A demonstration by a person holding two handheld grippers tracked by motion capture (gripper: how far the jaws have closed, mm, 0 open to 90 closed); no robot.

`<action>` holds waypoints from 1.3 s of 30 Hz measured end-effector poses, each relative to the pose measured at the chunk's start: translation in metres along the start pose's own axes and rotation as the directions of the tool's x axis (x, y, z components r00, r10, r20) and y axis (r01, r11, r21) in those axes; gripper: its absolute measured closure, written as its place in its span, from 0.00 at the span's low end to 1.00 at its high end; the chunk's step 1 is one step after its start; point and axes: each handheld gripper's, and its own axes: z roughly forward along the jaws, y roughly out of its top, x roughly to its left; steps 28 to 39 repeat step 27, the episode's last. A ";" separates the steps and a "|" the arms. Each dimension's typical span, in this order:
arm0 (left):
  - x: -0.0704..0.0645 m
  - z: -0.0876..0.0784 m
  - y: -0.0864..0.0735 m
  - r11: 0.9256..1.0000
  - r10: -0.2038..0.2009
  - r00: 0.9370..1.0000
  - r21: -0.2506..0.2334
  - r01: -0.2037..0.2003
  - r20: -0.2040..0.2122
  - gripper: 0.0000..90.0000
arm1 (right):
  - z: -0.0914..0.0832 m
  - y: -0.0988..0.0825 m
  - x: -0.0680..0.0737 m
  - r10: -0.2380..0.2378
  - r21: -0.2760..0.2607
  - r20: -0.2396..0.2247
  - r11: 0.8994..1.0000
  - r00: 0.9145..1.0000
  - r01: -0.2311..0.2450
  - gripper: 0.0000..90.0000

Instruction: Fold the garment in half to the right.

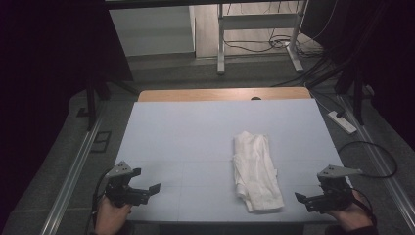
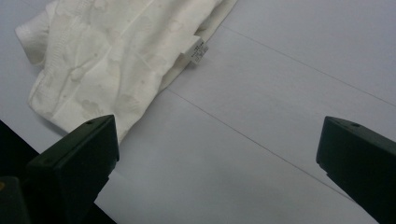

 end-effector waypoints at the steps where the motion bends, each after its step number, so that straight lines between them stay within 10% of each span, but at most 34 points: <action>1: 0.000 -0.002 -0.001 1.000 -0.001 1.000 -0.001 0.001 0.000 0.00 | 0.000 0.000 0.000 0.001 0.001 0.002 1.000 1.000 -0.001 0.00; 39: -0.003 -0.016 -0.009 1.000 -0.026 0.997 0.014 0.027 -0.073 0.00 | -0.007 -0.007 -0.003 0.020 0.052 0.037 0.998 0.999 -0.022 0.00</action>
